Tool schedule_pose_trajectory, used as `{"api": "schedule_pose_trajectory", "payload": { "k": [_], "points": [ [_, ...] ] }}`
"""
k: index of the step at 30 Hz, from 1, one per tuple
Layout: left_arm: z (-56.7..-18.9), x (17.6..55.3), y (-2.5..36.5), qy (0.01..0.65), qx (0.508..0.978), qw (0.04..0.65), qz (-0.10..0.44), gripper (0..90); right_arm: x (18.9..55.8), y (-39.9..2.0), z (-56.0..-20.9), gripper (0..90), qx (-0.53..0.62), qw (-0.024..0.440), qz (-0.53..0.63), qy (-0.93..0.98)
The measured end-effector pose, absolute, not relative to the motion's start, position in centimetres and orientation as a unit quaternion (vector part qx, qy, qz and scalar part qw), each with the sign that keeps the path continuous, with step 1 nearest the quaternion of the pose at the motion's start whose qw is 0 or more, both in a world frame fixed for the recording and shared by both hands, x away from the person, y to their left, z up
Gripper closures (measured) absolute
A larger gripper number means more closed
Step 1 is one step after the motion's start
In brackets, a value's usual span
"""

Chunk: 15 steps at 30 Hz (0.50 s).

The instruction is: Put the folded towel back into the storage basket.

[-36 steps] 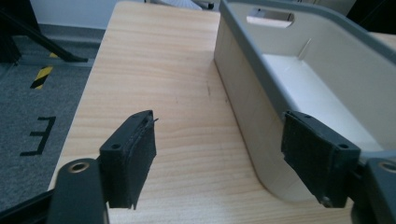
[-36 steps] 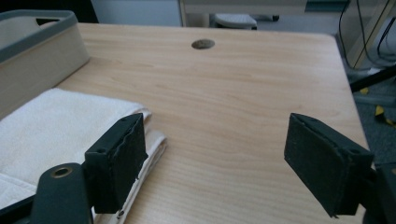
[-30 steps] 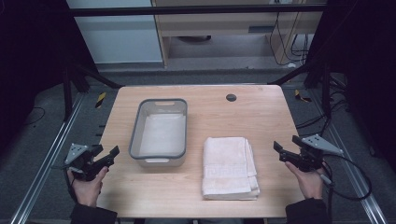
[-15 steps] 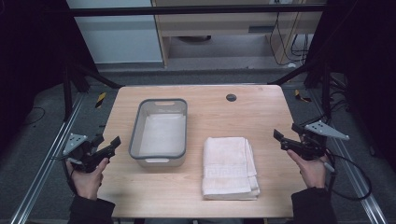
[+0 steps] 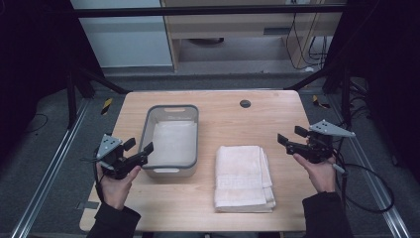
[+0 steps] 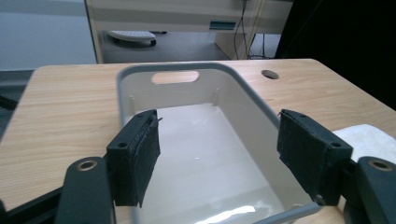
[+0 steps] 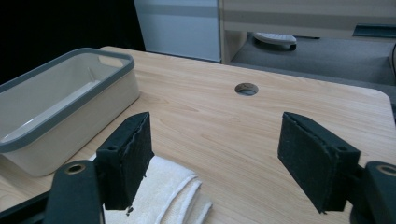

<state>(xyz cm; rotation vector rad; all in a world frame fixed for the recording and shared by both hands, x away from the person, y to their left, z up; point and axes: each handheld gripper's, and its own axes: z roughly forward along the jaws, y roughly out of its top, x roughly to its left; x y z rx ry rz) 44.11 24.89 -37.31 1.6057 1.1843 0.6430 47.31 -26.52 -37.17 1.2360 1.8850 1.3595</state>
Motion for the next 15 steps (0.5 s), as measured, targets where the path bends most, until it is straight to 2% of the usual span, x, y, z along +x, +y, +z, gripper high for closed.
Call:
{"api": "schedule_pose_trajectory", "payload": {
  "k": [15],
  "points": [
    [-37.3,43.7,18.0,0.461,0.693,0.479,0.277,22.0,48.1,-25.1,-37.2,27.2,0.442,0.227,0.498,0.710]
  ]
}}
